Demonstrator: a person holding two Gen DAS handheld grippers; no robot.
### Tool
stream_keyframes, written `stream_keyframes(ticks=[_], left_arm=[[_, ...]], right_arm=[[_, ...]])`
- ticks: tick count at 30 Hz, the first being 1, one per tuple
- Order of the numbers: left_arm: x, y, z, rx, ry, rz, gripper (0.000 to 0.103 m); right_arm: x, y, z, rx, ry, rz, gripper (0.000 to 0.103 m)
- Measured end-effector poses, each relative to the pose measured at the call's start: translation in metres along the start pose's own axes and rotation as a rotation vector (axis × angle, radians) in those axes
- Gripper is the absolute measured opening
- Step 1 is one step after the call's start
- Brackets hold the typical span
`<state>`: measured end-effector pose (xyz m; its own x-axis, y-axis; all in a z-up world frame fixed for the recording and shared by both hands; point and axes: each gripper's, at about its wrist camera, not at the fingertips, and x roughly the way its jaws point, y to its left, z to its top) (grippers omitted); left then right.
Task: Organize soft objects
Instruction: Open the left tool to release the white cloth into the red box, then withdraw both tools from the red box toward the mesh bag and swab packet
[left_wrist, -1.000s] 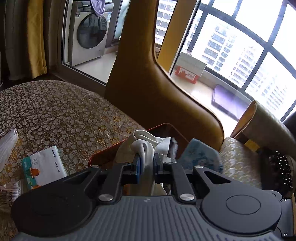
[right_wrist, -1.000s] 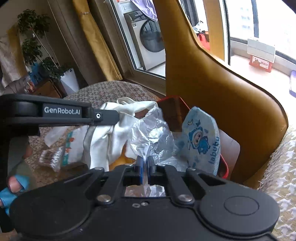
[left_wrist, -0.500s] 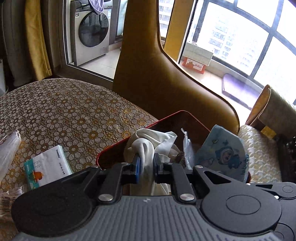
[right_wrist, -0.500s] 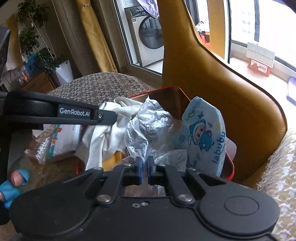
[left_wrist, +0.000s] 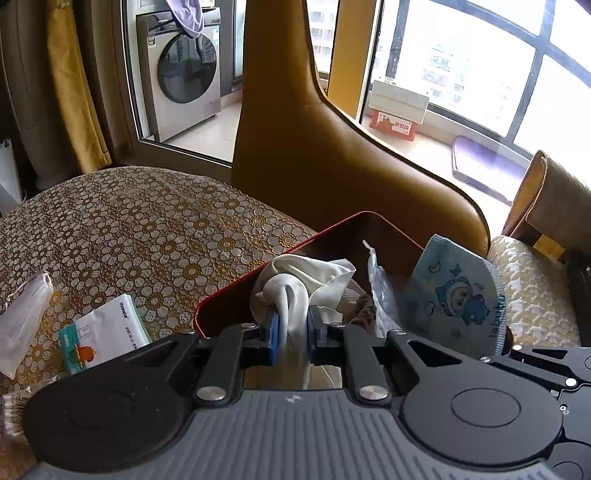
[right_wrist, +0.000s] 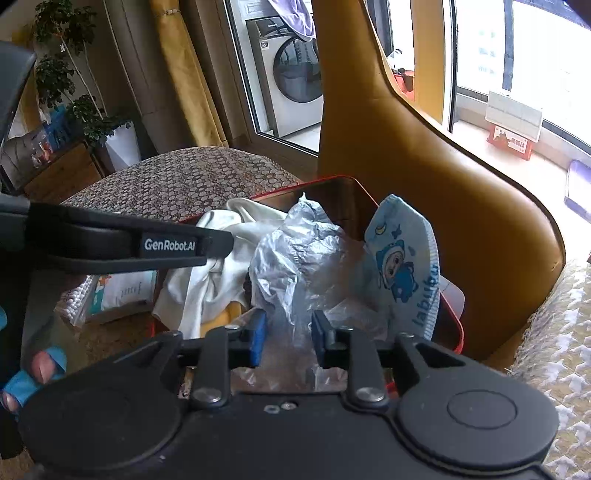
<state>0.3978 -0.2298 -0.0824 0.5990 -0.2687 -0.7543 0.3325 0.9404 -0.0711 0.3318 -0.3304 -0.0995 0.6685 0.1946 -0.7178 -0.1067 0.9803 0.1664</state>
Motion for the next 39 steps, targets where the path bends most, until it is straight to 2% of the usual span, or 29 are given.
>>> stream_keyframes(ticks=[8, 11, 16, 20, 23, 25, 31, 34, 39], left_arm=[[-0.023, 0.001, 0.001, -0.014, -0.045, -0.022, 0.034], [-0.036, 0.001, 0.000, -0.016, -0.069, -0.025, 0.063], [-0.063, 0.003, -0.003, -0.008, -0.103, -0.024, 0.064], [-0.090, 0.004, -0.009, 0.013, -0.123, -0.014, 0.064], [-0.113, 0.008, -0.015, 0.027, -0.143, -0.008, 0.071], [-0.126, 0.012, -0.019, 0.034, -0.153, -0.009, 0.071], [-0.162, 0.029, -0.037, 0.031, -0.148, -0.032, 0.073], [-0.177, 0.040, -0.046, 0.019, -0.156, -0.037, 0.080], [-0.202, 0.060, -0.063, -0.004, -0.163, -0.040, 0.082]], right_arm=[[-0.015, 0.005, 0.002, -0.014, -0.030, -0.008, 0.035], [-0.023, 0.007, 0.004, -0.019, -0.041, -0.009, 0.039], [-0.041, 0.012, 0.004, -0.029, -0.064, -0.008, 0.042], [-0.058, 0.018, 0.004, -0.038, -0.087, 0.000, 0.052], [-0.073, 0.026, 0.002, -0.045, -0.104, 0.015, 0.054], [-0.083, 0.031, 0.001, -0.045, -0.115, 0.027, 0.056], [-0.108, 0.049, -0.004, -0.054, -0.135, 0.066, 0.063], [-0.116, 0.059, -0.007, -0.062, -0.137, 0.094, 0.065], [-0.128, 0.079, -0.014, -0.086, -0.149, 0.128, 0.072]])
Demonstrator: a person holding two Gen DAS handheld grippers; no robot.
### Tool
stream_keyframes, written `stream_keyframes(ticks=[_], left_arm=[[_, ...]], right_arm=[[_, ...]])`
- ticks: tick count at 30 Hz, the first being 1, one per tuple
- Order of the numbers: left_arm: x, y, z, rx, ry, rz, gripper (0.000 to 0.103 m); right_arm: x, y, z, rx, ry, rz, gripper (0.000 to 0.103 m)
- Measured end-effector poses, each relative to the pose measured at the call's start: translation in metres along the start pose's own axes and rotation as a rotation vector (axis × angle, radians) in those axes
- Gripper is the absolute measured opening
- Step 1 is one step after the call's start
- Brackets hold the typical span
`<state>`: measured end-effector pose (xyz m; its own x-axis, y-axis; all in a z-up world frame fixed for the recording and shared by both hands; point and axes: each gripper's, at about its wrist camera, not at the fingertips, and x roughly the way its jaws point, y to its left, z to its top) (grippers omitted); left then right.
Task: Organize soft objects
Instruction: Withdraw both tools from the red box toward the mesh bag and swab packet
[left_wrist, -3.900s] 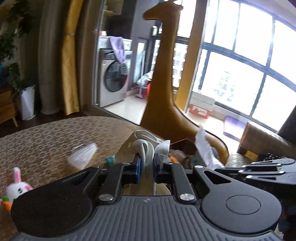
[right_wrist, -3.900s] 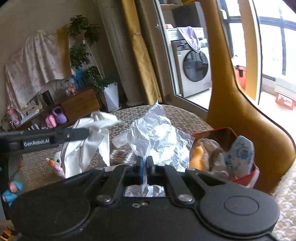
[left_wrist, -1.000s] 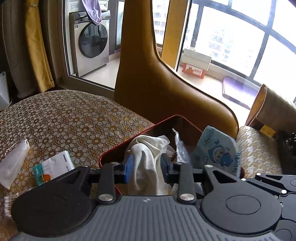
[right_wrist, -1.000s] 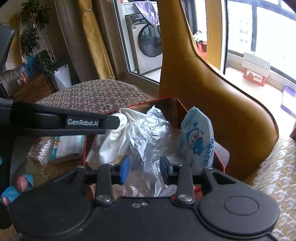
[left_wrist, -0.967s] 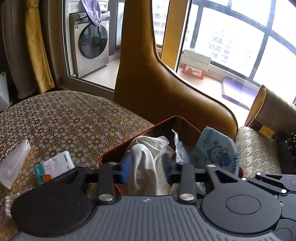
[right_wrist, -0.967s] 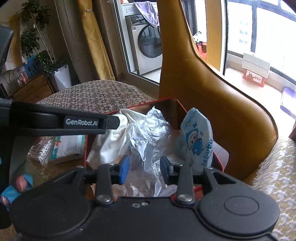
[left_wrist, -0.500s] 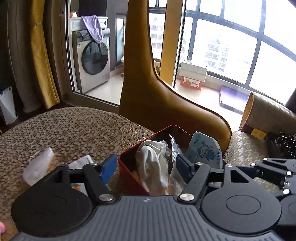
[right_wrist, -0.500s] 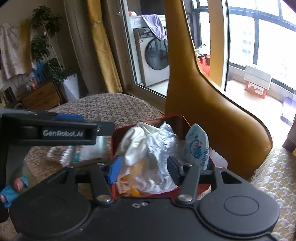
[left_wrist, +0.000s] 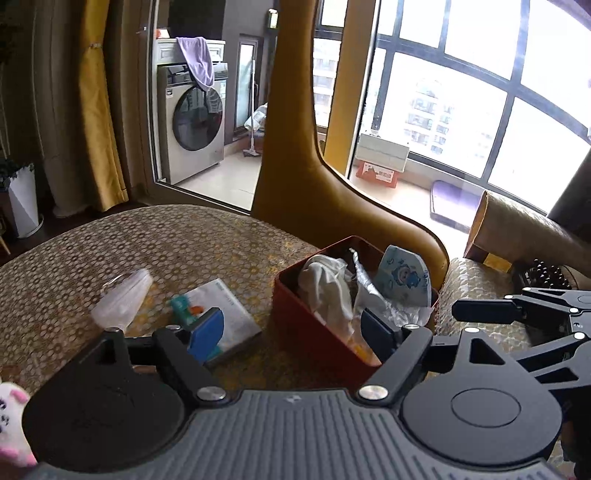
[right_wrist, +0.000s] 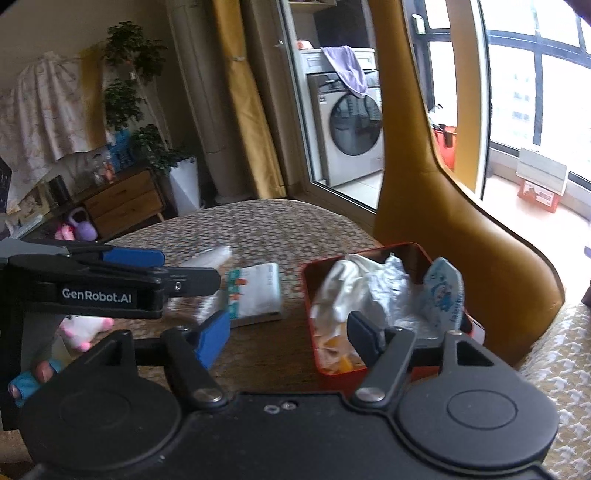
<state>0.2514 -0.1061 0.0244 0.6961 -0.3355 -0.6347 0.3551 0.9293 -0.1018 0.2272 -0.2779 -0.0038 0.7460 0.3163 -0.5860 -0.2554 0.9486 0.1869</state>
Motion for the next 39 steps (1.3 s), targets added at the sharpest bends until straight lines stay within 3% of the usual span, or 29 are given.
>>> stream_keyframes(ticks=[5, 13, 17, 19, 22, 28, 39], left_arm=[[-0.022, 0.019, -0.013, -0.007, -0.013, 0.015, 0.085], [-0.048, 0.060, -0.028, -0.035, -0.025, 0.033, 0.086], [-0.056, 0.082, -0.031, -0.055, -0.053, 0.075, 0.102], [-0.058, 0.091, -0.032, -0.061, -0.073, 0.096, 0.102], [-0.056, 0.106, -0.028, -0.065, -0.066, 0.124, 0.102], [-0.047, 0.132, -0.013, -0.050, -0.032, 0.108, 0.102], [0.001, 0.162, 0.018, -0.020, 0.035, 0.099, 0.102]], right_arm=[[-0.005, 0.023, -0.002, -0.011, -0.011, 0.036, 0.084], [0.001, 0.057, -0.003, -0.030, -0.010, 0.078, 0.091], [0.008, 0.074, -0.004, -0.059, -0.006, 0.096, 0.095], [0.013, 0.081, -0.004, -0.070, 0.000, 0.110, 0.096], [0.022, 0.092, -0.005, -0.086, 0.015, 0.123, 0.096], [0.041, 0.107, -0.005, -0.110, 0.044, 0.150, 0.096], [0.089, 0.122, 0.003, -0.145, 0.103, 0.199, 0.097]])
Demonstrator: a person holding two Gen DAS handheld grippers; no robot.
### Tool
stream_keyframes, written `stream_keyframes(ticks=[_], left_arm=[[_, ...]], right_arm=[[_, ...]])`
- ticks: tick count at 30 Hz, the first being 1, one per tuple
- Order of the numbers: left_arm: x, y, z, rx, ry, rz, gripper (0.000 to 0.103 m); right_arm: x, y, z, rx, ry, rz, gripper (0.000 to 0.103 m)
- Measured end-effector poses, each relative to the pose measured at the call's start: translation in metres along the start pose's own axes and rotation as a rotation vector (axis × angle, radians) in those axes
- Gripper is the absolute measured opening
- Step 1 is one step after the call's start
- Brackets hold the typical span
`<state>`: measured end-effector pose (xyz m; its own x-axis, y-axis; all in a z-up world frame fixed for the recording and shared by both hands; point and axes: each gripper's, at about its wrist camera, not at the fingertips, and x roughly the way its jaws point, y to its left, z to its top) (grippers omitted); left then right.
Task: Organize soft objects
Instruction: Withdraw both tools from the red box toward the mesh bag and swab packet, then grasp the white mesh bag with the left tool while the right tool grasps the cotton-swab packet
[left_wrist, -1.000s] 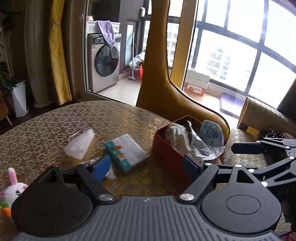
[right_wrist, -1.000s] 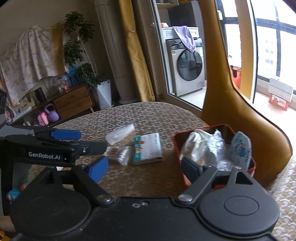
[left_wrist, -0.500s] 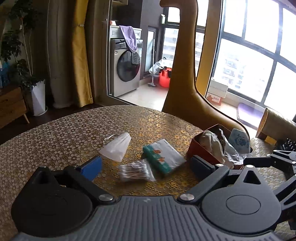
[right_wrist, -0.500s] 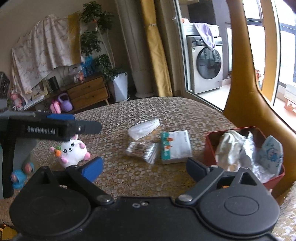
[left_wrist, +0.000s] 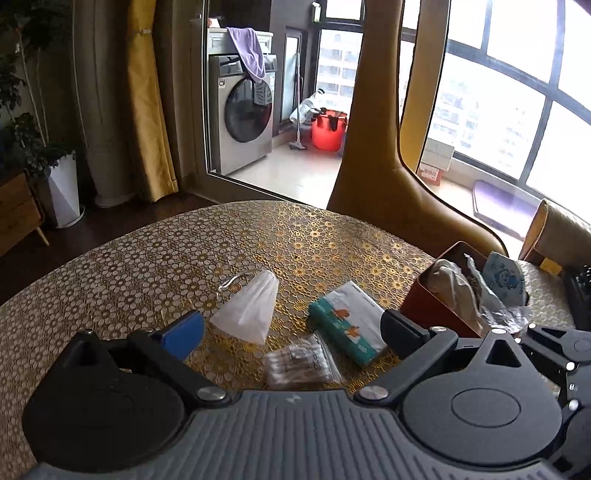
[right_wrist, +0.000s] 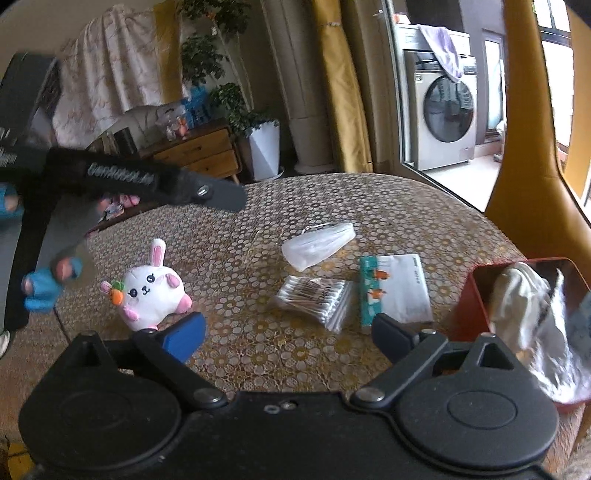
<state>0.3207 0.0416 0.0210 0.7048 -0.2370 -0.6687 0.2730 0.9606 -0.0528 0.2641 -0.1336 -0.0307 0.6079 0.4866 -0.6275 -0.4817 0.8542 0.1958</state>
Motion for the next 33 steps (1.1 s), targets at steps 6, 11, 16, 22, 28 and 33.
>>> stream_keyframes(ticks=[6, 11, 16, 22, 28, 33], left_arm=[[0.035, 0.004, 0.016, 0.021, 0.030, 0.017, 0.102], [0.075, 0.005, 0.025, 0.039, 0.090, 0.047, 0.102], [0.112, 0.009, 0.033, 0.041, 0.154, 0.062, 0.102], [0.153, 0.016, 0.037, 0.034, 0.219, 0.066, 0.102], [0.189, 0.024, 0.033, 0.018, 0.264, 0.103, 0.102], [0.210, 0.023, 0.030, 0.016, 0.286, 0.112, 0.102]], right_arm=[[0.030, -0.002, 0.006, -0.047, 0.040, 0.018, 0.097], [0.058, -0.005, 0.011, -0.101, 0.078, 0.023, 0.097], [0.086, -0.010, 0.015, -0.137, 0.114, 0.032, 0.097], [0.117, -0.012, 0.022, -0.218, 0.140, 0.063, 0.097], [0.150, -0.013, 0.027, -0.273, 0.167, 0.071, 0.097], [0.172, -0.007, 0.026, -0.382, 0.183, 0.087, 0.097]])
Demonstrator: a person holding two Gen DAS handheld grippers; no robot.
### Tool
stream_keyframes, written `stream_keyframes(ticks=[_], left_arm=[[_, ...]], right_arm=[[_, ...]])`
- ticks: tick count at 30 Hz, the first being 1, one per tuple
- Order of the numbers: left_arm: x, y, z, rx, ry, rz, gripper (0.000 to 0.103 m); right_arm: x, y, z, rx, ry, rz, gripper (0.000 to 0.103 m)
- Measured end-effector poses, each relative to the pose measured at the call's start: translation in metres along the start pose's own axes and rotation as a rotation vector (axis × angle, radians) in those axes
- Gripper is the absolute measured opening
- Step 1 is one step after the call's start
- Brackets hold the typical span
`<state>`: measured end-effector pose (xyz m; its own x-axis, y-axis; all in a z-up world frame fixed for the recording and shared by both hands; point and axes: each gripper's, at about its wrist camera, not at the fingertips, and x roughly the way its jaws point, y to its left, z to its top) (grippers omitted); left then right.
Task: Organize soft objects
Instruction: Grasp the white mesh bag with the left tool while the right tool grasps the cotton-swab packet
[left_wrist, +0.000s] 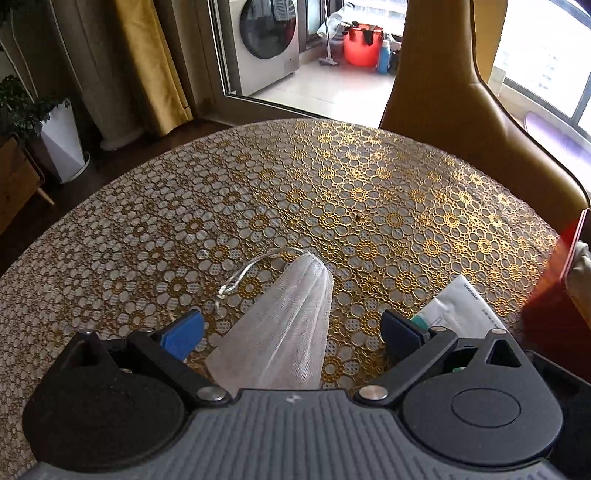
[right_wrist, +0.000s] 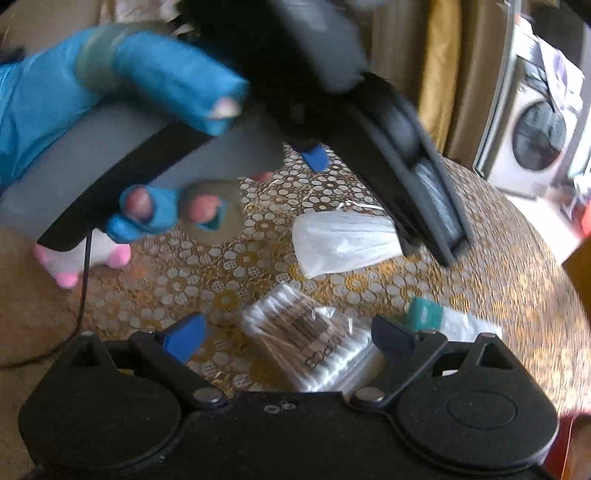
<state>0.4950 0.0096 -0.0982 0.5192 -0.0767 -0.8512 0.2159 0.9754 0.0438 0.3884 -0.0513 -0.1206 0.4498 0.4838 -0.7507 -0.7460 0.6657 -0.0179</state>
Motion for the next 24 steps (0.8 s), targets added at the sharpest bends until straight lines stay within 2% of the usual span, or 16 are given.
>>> stream_keyframes(ticks=[5, 9, 16, 21, 24], left_arm=[[0.017, 0.000, 0.000, -0.009, 0.018, 0.011, 0.103], [0.029, 0.003, -0.002, -0.029, 0.033, 0.015, 0.102], [0.036, 0.006, -0.007, -0.048, 0.029, 0.022, 0.101], [0.039, 0.006, -0.013, -0.068, 0.047, 0.028, 0.083], [0.039, 0.007, -0.017, -0.081, 0.049, 0.027, 0.080]], right_arm=[[0.016, 0.000, 0.000, -0.091, 0.033, 0.034, 0.097], [0.025, -0.005, -0.004, -0.088, 0.045, 0.028, 0.096], [0.025, -0.001, -0.006, -0.087, 0.029, -0.007, 0.082], [0.023, 0.004, -0.009, -0.102, 0.016, -0.025, 0.074], [0.021, 0.007, -0.011, -0.103, 0.009, -0.034, 0.070]])
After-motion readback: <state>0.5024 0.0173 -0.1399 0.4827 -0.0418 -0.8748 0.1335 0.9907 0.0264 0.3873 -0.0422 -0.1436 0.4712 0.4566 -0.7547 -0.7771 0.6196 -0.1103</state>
